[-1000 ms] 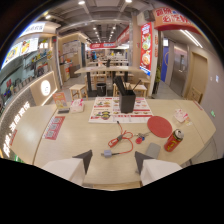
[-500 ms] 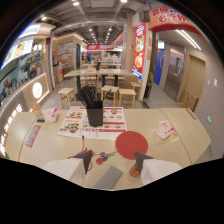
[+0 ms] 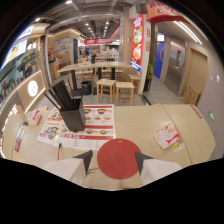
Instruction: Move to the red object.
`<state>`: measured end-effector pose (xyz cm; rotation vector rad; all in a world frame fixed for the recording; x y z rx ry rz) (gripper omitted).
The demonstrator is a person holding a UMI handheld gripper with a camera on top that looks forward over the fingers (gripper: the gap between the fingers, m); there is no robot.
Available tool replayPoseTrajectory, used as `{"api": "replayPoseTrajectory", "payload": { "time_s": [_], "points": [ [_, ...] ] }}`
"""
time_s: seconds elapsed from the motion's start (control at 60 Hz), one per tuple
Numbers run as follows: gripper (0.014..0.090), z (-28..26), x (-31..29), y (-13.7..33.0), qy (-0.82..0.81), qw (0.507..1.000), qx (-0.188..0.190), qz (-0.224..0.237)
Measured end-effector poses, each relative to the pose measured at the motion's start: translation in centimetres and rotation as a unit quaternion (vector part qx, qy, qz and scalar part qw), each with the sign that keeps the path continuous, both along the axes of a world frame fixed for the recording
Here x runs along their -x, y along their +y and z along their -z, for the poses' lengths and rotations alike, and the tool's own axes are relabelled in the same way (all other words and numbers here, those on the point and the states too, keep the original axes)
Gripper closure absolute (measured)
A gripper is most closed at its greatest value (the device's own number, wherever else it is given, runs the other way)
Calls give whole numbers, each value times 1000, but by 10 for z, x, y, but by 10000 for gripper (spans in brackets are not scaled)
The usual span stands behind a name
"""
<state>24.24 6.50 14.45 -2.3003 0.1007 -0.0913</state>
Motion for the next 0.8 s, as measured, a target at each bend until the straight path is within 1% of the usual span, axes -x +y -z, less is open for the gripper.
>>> {"api": "replayPoseTrajectory", "payload": {
  "time_s": [0.267,0.633,0.8],
  "points": [
    [207,30,-9,26,17,1000,19,6],
    [207,52,-15,35,19,999,35,12],
    [209,53,-14,35,23,999,40,14]
  ]
}}
